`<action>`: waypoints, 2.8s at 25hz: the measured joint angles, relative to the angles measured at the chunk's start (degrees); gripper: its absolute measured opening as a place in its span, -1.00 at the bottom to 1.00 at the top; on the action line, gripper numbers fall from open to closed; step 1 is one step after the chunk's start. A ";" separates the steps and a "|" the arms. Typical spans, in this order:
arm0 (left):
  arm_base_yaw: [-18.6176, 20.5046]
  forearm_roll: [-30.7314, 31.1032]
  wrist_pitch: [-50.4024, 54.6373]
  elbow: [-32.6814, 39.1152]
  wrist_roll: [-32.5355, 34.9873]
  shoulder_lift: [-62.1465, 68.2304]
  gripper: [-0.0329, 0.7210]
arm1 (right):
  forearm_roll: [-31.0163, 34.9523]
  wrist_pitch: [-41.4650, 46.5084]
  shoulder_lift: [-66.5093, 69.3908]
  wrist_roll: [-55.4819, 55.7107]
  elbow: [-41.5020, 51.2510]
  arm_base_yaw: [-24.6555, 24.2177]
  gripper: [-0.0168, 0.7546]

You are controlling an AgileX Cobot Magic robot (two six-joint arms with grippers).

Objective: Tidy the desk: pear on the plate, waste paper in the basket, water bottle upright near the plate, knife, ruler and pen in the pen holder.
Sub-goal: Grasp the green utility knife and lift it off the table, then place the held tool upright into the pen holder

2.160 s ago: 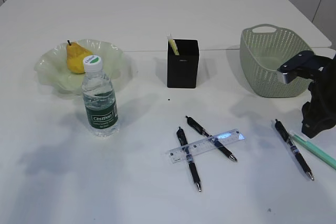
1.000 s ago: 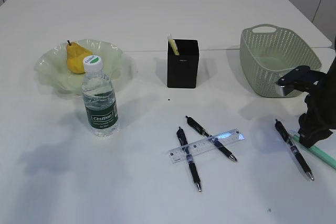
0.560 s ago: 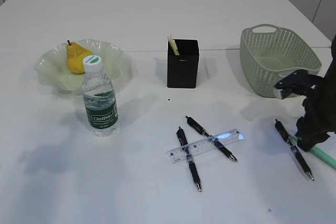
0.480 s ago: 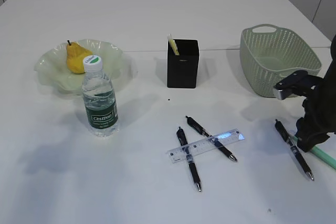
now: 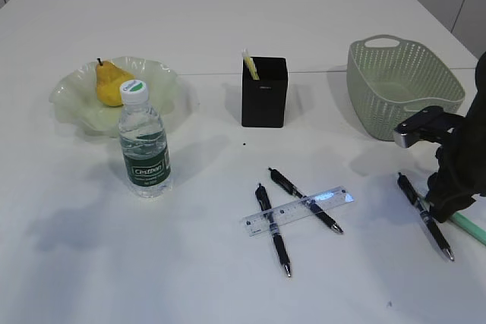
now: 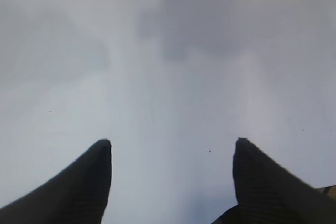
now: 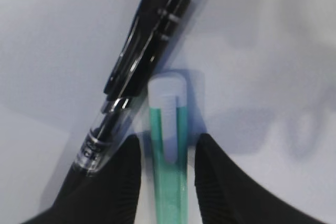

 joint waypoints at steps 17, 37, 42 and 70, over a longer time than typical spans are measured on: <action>0.00 0.00 -0.12 0.00 0.00 0.00 0.44 | 0.80 0.87 -3.69 1.76 0.00 0.00 -0.60; 0.00 0.00 0.52 0.00 0.00 0.00 0.44 | 32.74 0.44 -12.91 -13.36 -7.93 0.53 -0.60; 0.00 0.03 0.52 0.00 0.00 0.00 0.44 | 34.69 -2.77 -12.91 -15.68 -12.85 5.00 -0.60; 0.00 0.12 0.52 0.00 0.00 0.00 0.44 | 75.45 -19.61 7.50 -46.09 -32.80 13.28 -0.60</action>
